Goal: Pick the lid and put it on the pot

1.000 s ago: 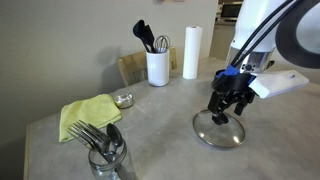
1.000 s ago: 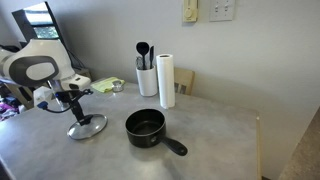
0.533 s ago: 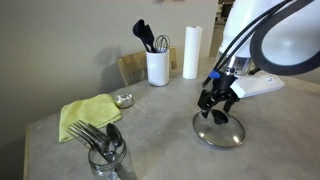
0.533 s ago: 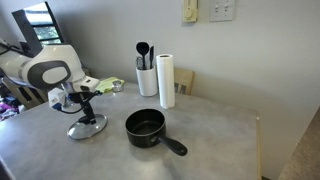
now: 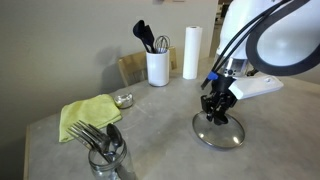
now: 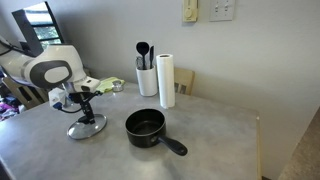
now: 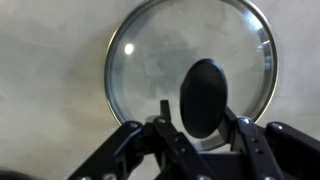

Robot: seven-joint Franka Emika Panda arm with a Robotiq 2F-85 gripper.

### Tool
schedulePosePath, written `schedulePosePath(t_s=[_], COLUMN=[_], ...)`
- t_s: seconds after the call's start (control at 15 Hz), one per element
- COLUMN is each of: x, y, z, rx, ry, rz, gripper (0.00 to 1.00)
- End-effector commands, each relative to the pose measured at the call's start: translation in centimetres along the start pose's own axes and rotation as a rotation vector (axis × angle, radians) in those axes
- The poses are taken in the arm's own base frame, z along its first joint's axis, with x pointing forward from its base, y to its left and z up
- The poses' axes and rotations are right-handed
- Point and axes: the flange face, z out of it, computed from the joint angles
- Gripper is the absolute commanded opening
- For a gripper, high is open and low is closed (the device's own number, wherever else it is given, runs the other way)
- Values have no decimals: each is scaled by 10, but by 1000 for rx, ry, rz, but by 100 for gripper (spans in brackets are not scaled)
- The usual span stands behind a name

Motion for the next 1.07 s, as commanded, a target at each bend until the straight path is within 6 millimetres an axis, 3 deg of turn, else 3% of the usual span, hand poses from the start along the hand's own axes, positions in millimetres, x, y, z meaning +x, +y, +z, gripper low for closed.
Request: schedulePosePath(t_s=[0.0,0.07,0.4,0.8,1.0], x=[-7,-8,-6,7,22], y=[6,8,11,8,21], z=[-6,-8,-25,-81,-113], rx=[-27,-41,-67,-39,-16], ry=[-43,-52,-61,18,33], rz=[0,1,-47,-257,-427], gripper=[17,12,12,12,12])
